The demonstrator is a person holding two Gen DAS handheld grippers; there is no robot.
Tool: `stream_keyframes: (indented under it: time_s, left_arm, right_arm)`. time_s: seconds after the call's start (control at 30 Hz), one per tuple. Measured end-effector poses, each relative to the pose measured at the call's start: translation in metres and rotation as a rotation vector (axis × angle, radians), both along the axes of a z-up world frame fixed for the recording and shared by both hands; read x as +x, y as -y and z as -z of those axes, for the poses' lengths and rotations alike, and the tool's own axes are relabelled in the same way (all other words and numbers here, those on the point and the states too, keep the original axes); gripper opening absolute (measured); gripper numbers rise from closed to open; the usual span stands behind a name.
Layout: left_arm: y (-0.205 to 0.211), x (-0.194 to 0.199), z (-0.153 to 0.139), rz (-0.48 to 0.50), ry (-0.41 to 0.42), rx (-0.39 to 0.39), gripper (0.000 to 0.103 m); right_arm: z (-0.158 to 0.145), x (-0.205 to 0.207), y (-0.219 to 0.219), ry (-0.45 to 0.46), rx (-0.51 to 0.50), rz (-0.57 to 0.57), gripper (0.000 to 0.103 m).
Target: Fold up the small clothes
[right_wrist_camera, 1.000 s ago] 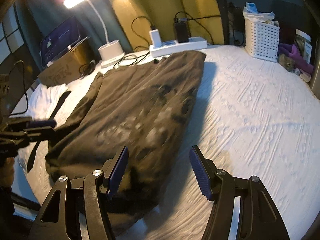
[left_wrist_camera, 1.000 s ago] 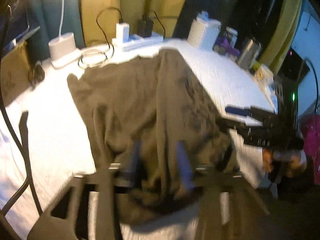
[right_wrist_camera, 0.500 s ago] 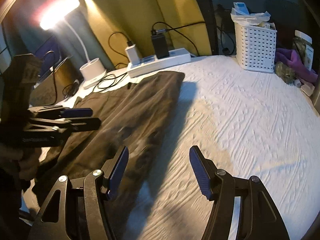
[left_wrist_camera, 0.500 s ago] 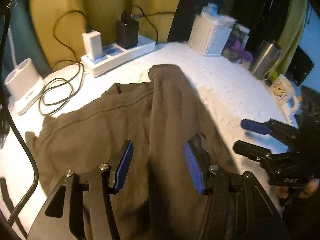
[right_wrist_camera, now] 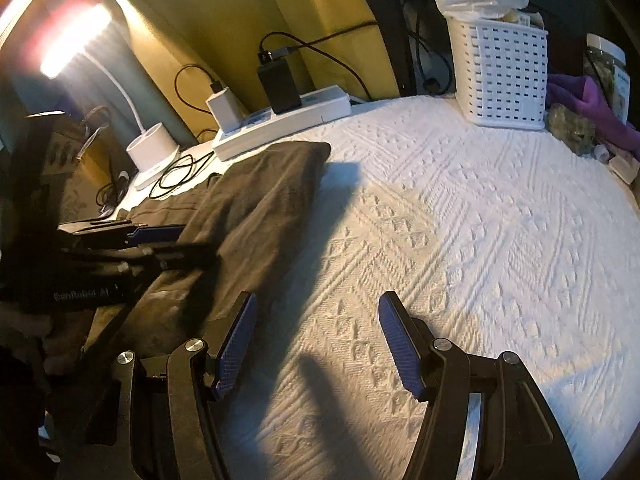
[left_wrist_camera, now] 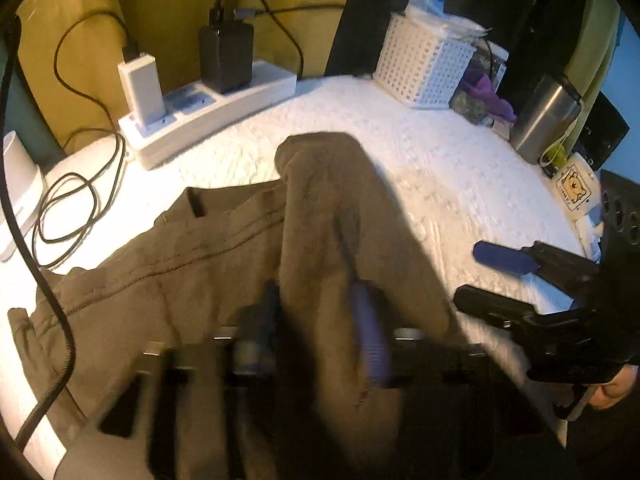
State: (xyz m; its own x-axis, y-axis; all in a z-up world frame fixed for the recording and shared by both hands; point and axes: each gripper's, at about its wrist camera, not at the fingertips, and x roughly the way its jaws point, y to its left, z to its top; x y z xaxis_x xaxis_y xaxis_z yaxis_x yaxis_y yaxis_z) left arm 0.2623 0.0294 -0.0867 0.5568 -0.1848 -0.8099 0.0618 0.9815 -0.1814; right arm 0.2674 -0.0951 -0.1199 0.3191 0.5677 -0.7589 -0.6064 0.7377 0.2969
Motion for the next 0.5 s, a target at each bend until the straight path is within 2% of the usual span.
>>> stream_keyframes:
  time_s: [0.03,0.07,0.13,0.3,0.5]
  left_arm:
    - [0.002,-0.001,-0.002,0.002,0.009,-0.003,0.011]
    - [0.005,-0.004,-0.003,0.007,0.021,0.004,0.007]
    - [0.01,-0.012,-0.011,0.009,0.058,0.031,0.006]
    - [0.011,-0.03,-0.039,0.008,0.139,0.039,0.005]
    - [0.002,-0.058,-0.074,-0.027,0.224,0.068,0.005]
  right_arm:
    - [0.0,0.0,0.0,0.001,0.001,0.001,0.065]
    - [0.0,0.0,0.0,0.003,0.001,0.001,0.065]
    - [0.0,-0.001,0.0,-0.002,-0.001,0.002,0.065]
    - [-0.007,-0.003,-0.001,0.011,-0.003,0.002,0.065]
    - [-0.03,-0.014,-0.013,0.058,0.014,-0.026,0.065]
